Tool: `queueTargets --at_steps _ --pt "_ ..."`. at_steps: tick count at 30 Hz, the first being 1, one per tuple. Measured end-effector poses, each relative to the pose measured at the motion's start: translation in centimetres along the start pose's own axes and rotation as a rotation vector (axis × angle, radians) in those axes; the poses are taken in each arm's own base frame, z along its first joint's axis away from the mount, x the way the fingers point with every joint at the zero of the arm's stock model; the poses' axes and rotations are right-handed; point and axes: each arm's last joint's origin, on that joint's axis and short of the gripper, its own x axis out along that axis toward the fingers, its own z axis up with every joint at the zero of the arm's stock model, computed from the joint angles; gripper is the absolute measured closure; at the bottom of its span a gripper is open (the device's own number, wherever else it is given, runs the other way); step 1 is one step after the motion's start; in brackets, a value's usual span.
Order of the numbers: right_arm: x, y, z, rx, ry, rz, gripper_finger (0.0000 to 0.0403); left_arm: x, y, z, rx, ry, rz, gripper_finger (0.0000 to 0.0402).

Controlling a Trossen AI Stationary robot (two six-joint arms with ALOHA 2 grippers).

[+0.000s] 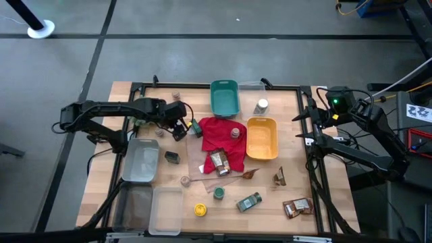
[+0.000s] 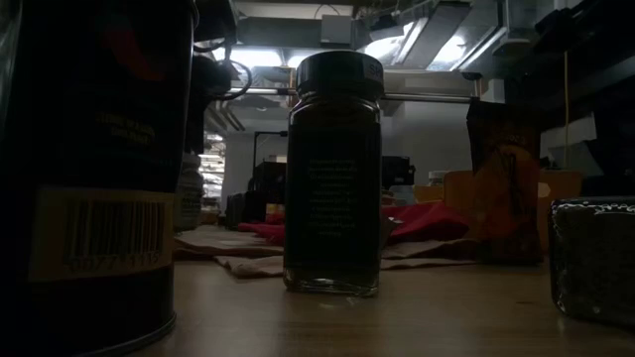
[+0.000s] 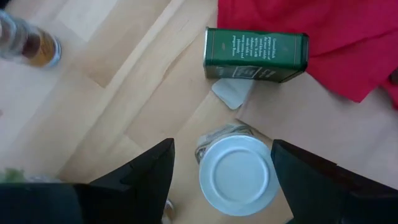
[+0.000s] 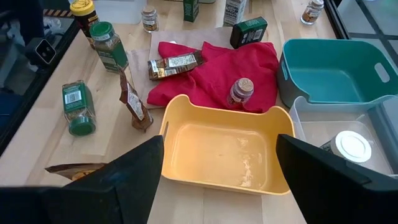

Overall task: Sort spices by type
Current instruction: Put the white seasoning into the top right transparent bin

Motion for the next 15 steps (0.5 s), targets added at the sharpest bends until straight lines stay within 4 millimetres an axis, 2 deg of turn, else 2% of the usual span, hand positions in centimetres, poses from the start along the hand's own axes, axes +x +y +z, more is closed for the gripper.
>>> queueTargets --at_steps 7,15 --pt "0.00 0.00 0.00 0.000 0.000 0.000 0.0093 -0.01 0.01 -0.15 -0.070 0.022 -0.009 0.0146" --pt "0.00 0.00 0.00 0.000 0.000 0.000 0.0093 -0.02 0.02 -0.14 -0.065 0.022 -0.009 0.0146"
